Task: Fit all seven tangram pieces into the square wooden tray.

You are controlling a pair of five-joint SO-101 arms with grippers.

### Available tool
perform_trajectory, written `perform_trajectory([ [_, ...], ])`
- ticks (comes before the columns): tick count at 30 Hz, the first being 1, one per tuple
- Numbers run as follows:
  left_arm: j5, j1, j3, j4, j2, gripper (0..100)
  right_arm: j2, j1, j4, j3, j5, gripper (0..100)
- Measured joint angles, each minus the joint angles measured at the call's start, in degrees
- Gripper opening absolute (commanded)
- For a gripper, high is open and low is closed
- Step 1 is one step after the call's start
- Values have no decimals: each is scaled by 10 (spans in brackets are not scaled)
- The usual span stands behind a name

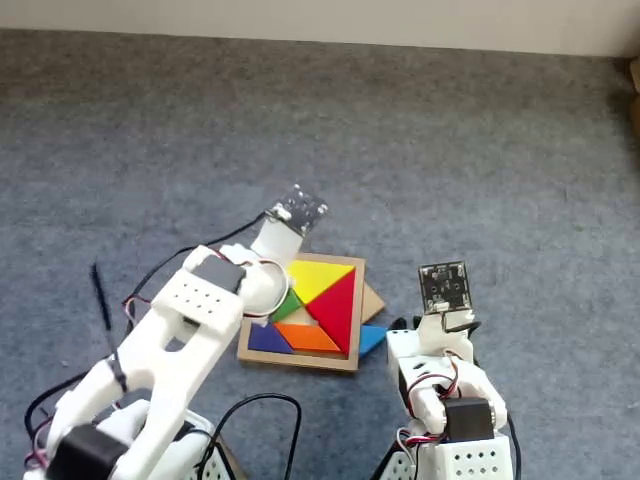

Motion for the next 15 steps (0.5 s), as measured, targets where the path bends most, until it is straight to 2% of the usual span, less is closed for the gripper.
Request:
perform_trajectory([
  [3,25,-2,22,-28,-26,34,0,0,0,0,0,77],
  [9,33,-21,79,-142,-12,35,0,0,0,0,0,77],
  [15,26,-37,79,-161,18,34,0,0,0,0,0,77],
])
